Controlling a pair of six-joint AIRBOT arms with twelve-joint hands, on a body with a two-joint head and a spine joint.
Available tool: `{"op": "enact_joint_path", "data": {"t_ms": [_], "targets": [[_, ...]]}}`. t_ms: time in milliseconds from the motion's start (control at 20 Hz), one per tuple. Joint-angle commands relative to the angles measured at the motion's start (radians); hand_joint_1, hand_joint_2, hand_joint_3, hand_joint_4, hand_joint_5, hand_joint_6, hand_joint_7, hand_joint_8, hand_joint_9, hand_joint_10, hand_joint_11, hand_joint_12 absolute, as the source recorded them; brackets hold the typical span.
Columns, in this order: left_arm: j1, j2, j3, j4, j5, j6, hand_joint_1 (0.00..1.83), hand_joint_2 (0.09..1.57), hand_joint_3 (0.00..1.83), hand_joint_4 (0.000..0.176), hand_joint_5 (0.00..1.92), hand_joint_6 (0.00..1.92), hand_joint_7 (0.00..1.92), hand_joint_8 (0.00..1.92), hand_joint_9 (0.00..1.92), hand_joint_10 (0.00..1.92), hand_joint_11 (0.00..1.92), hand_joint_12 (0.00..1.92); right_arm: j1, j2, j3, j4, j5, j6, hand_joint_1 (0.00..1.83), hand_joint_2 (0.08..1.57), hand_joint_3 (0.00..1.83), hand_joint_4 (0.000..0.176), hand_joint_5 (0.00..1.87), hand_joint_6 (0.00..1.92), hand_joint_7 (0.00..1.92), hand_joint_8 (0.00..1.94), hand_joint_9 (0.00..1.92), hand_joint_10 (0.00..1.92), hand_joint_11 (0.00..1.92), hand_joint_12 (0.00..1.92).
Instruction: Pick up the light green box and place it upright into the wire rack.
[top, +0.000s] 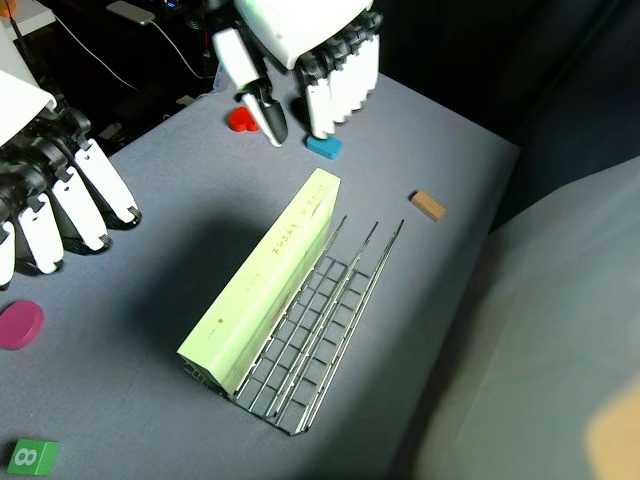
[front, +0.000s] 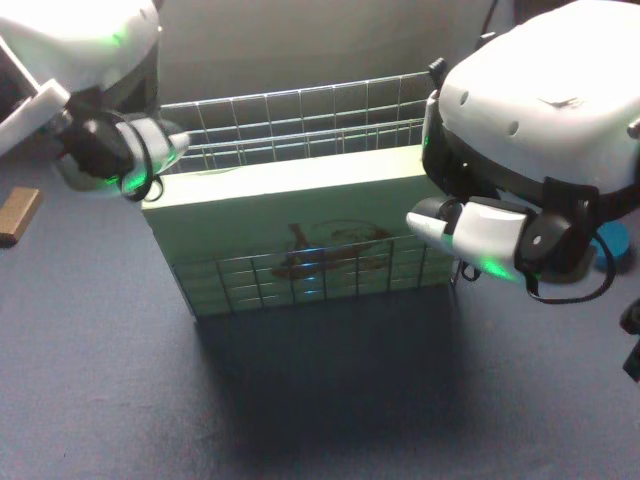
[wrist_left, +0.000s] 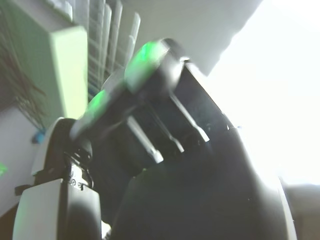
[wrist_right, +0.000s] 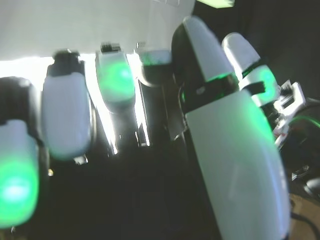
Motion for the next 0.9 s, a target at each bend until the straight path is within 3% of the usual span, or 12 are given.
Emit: {"op": "enact_joint_path", "data": {"t_ms": [0, 50, 100, 800, 850], "targets": [[-0.01, -0.002, -0.007, 0.067, 0.007, 0.003, 0.62, 1.35, 0.0, 0.174, 1.29, 1.92, 1.42, 1.92, 1.47, 1.92, 1.55, 1.92, 0.016, 0.0, 0.003, -0.078, -0.014, 0.006, 0.71, 1.47, 0.0, 0.08, 1.21, 1.92, 1.45, 1.94, 1.64, 1.92, 1.83, 1.92], [-0.014, -0.002, -0.014, 0.067, 0.014, 0.004, 0.63, 1.35, 0.0, 0.176, 1.28, 1.92, 1.42, 1.92, 1.47, 1.92, 1.54, 1.92, 0.018, 0.0, 0.003, -0.078, -0.018, 0.006, 0.71, 1.47, 0.0, 0.157, 1.23, 1.92, 1.46, 1.94, 1.65, 1.92, 1.84, 1.92], [-0.016, -0.002, -0.017, 0.056, 0.015, 0.004, 0.63, 1.36, 0.0, 0.176, 1.28, 1.92, 1.42, 1.92, 1.47, 1.92, 1.54, 1.92, 0.019, 0.0, 0.003, -0.079, -0.021, 0.006, 0.71, 1.47, 0.0, 0.172, 1.24, 1.92, 1.46, 1.94, 1.65, 1.92, 1.83, 1.92], [0.002, -0.006, -0.036, 0.069, 0.041, 0.02, 0.66, 1.37, 0.0, 0.176, 1.28, 1.92, 1.4, 1.92, 1.44, 1.92, 1.51, 1.92, 0.02, 0.017, 0.033, -0.08, -0.11, 0.026, 0.8, 1.44, 0.0, 0.176, 1.2, 1.92, 1.42, 1.94, 1.64, 1.92, 1.84, 1.92], [-0.004, -0.006, -0.037, 0.069, 0.047, 0.02, 0.68, 1.37, 0.0, 0.176, 1.27, 1.92, 1.4, 1.92, 1.44, 1.92, 1.51, 1.92, 0.02, 0.02, 0.037, -0.08, -0.121, 0.029, 0.79, 1.43, 0.0, 0.176, 1.17, 1.92, 1.35, 1.94, 1.57, 1.92, 1.81, 1.92]]}}
